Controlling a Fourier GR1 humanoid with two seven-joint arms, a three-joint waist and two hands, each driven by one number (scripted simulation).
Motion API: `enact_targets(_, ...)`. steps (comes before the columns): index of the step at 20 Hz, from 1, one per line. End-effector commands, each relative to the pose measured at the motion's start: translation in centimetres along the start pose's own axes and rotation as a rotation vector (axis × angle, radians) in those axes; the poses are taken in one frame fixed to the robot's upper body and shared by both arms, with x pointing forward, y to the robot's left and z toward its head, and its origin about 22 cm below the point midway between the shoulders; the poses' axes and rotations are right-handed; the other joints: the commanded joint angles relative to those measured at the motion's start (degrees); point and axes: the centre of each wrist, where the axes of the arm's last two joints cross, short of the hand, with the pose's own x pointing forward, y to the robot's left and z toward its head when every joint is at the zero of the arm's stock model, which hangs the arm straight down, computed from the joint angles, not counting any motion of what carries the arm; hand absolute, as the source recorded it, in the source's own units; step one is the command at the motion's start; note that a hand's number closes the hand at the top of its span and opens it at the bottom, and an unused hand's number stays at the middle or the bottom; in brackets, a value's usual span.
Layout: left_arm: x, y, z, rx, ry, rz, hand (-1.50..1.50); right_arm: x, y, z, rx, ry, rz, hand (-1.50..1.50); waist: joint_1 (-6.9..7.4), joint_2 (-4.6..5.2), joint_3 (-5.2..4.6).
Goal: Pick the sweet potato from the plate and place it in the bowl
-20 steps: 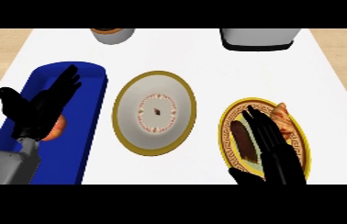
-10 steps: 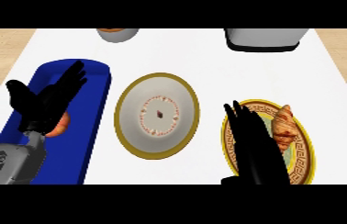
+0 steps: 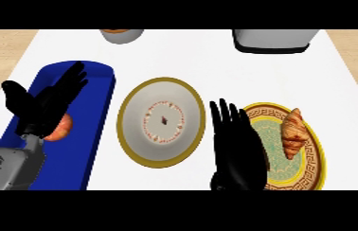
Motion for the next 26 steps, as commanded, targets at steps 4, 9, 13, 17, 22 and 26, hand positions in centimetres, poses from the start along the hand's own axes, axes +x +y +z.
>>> enact_targets(4, -0.8, 0.2, -0.3, 0.006, -0.007, 0.014, 0.0, 1.0, 0.3, -0.2, 0.099, 0.175, 0.12, -1.5, -0.58, 0.04, 0.05)
enact_targets(9, -0.4, 1.3, 0.6, 0.003, 0.01, 0.006, 0.0, 1.6, 1.1, -1.4, 0.105, 0.216, 0.166, -1.5, 0.13, 0.01, 0.06)
enact_targets(13, -0.6, -0.8, 0.7, 0.002, -0.002, -0.003, 0.0, 0.6, -0.4, -2.1, 0.125, 0.252, 0.176, -1.5, -0.16, -0.04, 0.08)
enact_targets(17, -0.5, -1.6, 1.2, -0.003, -0.004, 0.005, 0.0, -0.1, -0.7, -3.6, 0.125, 0.266, 0.176, -1.5, 0.05, -0.02, 0.1)
enact_targets(22, -0.2, 0.5, 0.7, 0.011, -0.016, -0.009, 0.0, 1.0, 1.1, -4.0, 0.12, 0.284, 0.178, -1.5, 0.12, 0.12, 0.09)
enact_targets(26, 0.5, -0.2, -0.1, 0.009, 0.018, 0.013, 0.0, -1.7, 2.0, -3.5, 0.155, 0.293, 0.174, -1.5, -0.5, 0.05, 0.12)
